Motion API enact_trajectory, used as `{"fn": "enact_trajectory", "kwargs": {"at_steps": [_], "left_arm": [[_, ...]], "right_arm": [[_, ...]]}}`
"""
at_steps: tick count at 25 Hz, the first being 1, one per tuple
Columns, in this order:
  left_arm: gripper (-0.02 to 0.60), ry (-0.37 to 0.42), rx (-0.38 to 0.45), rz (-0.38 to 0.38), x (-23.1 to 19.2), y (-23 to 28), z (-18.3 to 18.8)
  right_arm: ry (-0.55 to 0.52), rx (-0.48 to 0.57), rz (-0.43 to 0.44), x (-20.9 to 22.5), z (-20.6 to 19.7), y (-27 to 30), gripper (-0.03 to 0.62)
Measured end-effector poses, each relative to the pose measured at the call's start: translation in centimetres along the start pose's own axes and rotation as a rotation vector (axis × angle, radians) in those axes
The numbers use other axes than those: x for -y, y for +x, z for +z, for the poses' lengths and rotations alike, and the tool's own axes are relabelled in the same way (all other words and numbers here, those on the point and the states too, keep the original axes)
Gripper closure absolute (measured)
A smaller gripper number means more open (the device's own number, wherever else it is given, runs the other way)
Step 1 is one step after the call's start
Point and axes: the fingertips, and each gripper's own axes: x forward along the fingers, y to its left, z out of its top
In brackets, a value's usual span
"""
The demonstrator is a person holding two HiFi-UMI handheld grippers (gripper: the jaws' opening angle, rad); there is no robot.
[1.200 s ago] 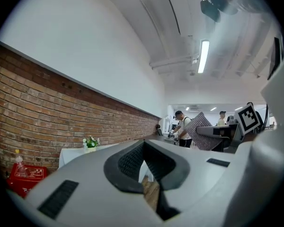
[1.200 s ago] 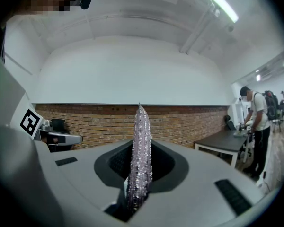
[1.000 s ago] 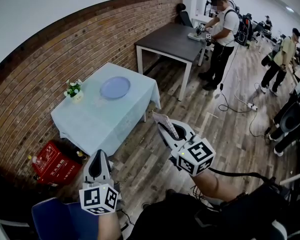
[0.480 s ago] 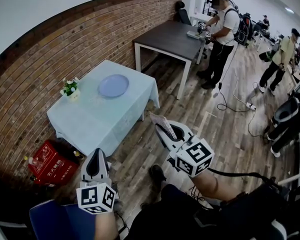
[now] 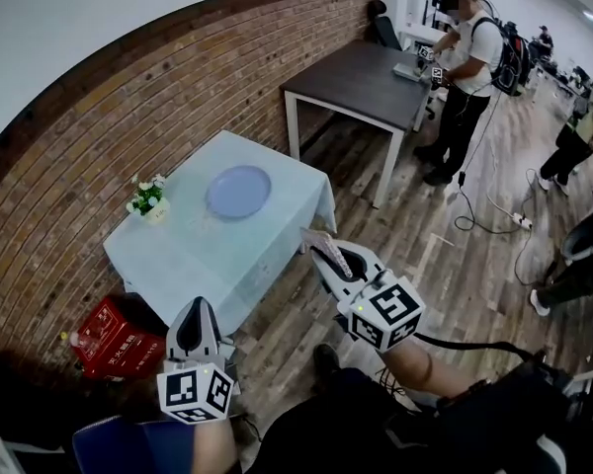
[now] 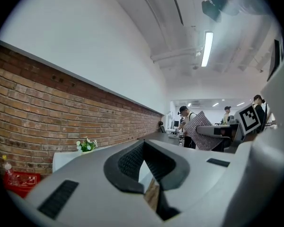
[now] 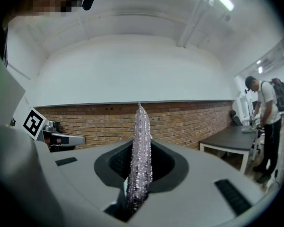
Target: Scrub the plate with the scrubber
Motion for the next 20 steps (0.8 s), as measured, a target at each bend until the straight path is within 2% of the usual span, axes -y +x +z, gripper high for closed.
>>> {"fn": "enact_trajectory", "kwargs": {"at_steps": [6,20], "left_arm": [[0.571,-0.002,-0.009,0.015,-0.1,4.8,0.2],[0.571,0.013,-0.025,0.098,0.0,12.1,0.5]], "right_arm": [[0.003,-0.004,0.034,3.1,0.5,3.7,0.53],[0.026,0.003,0.102,9.8,0.8,8.3,0.53]]}}
